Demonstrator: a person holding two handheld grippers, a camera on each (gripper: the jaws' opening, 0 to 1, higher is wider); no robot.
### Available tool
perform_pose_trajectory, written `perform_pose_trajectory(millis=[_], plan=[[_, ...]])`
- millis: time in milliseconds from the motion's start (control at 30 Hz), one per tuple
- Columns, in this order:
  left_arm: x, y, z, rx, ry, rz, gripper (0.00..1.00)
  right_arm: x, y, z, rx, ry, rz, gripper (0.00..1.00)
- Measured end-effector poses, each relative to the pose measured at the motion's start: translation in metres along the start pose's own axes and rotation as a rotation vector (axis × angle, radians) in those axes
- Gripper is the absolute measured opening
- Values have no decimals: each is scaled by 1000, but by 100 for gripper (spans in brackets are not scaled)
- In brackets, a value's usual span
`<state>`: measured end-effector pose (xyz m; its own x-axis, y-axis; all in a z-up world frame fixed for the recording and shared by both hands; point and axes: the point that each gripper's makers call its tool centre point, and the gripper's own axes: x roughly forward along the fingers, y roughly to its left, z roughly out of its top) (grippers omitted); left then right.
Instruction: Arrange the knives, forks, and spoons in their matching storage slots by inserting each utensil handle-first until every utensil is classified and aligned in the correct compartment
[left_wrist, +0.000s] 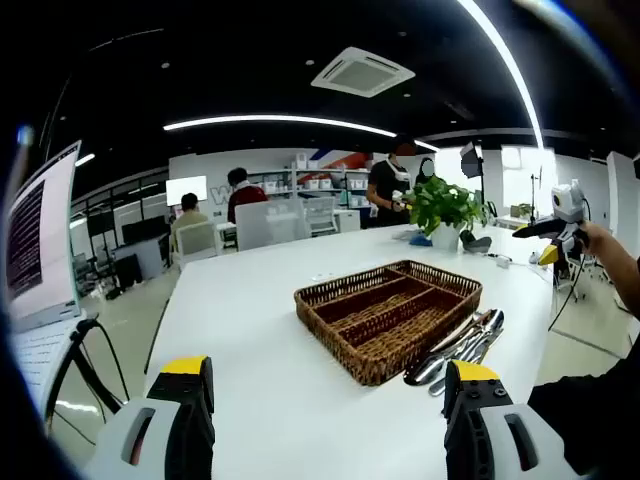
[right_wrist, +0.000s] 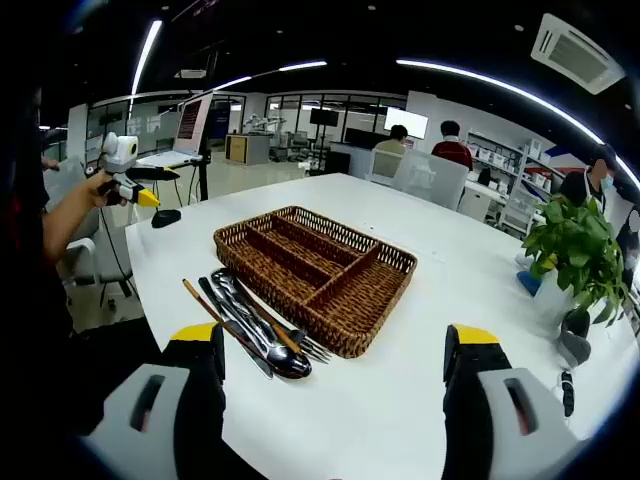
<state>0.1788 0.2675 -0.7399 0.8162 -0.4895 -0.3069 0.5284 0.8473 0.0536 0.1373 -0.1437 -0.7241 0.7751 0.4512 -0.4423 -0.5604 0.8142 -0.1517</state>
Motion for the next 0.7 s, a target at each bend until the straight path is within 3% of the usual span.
perform_pose_trajectory(millis=[200,300,333,400,467,567,700], plan=[[23,-5,-12,12,19,12,100,39,-10,-8,-34,-24,93,87],[35,-2,1,-74,-20,23,100,58,-33,-6,8,-14,102,88],[38,-1,5,-75,-27,31,100,60,-38,-5,10,-8,104,89],[47,-1,19,17,-48,19,100,61,-44,1,-1,0,110,91],[51,3,22,41,-27,13,100,61,-51,5,-18,12,103,91],[59,16,27,45,-6,18,100,62,-55,9,-58,15,108,99],[67,27,29,38,12,23,100,66,-60,9,-51,4,117,99]])
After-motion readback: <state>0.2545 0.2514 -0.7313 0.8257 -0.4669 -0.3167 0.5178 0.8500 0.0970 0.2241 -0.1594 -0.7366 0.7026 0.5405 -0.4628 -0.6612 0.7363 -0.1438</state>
